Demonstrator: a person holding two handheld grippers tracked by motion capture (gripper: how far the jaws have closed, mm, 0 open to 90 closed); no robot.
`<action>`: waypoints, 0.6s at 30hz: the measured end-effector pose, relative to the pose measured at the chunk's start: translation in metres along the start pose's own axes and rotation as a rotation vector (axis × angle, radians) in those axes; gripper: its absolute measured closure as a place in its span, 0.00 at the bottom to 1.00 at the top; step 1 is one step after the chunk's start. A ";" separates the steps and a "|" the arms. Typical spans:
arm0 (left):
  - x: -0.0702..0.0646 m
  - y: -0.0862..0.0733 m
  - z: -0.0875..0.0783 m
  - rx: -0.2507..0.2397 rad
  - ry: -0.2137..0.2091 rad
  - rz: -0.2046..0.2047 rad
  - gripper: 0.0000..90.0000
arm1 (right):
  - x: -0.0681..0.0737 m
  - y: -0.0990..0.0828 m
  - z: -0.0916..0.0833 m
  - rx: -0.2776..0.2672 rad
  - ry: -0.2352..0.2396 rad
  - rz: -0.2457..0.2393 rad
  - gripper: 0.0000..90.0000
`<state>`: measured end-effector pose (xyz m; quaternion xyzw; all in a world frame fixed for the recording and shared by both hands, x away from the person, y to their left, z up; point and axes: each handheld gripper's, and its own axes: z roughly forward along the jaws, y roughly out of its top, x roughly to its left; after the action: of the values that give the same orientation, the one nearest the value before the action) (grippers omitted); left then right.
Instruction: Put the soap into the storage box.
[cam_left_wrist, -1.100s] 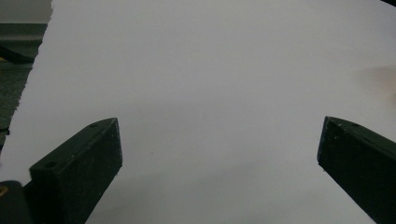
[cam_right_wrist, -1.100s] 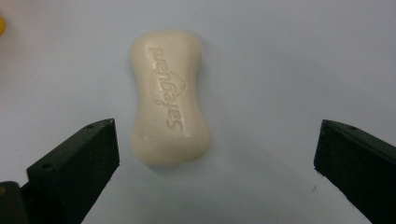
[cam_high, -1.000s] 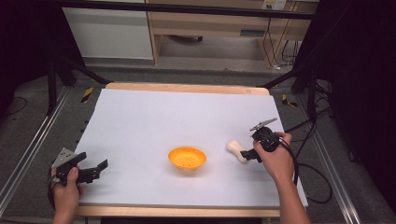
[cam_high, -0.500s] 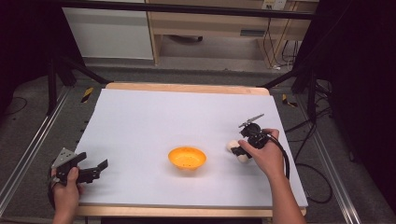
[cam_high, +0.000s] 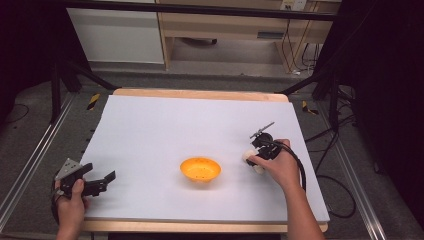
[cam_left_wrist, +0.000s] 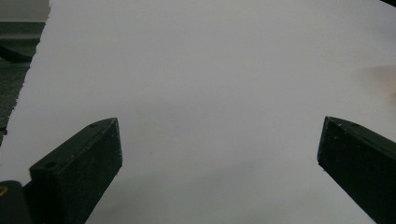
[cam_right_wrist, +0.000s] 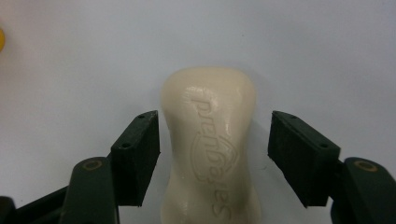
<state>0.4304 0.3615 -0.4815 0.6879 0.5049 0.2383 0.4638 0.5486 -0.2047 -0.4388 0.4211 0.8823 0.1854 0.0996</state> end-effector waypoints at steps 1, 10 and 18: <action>0.000 0.000 0.000 0.000 0.000 0.000 0.00 | 0.000 0.000 0.001 0.005 0.005 -0.001 0.40; 0.000 0.000 0.000 0.000 -0.002 -0.002 0.00 | 0.000 -0.005 0.009 0.064 0.028 -0.054 0.48; 0.000 0.000 0.000 0.002 0.000 0.000 0.00 | -0.002 -0.011 0.011 0.040 0.033 -0.038 0.53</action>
<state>0.4306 0.3616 -0.4815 0.6883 0.5053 0.2377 0.4631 0.5455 -0.2094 -0.4531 0.4032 0.8951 0.1728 0.0801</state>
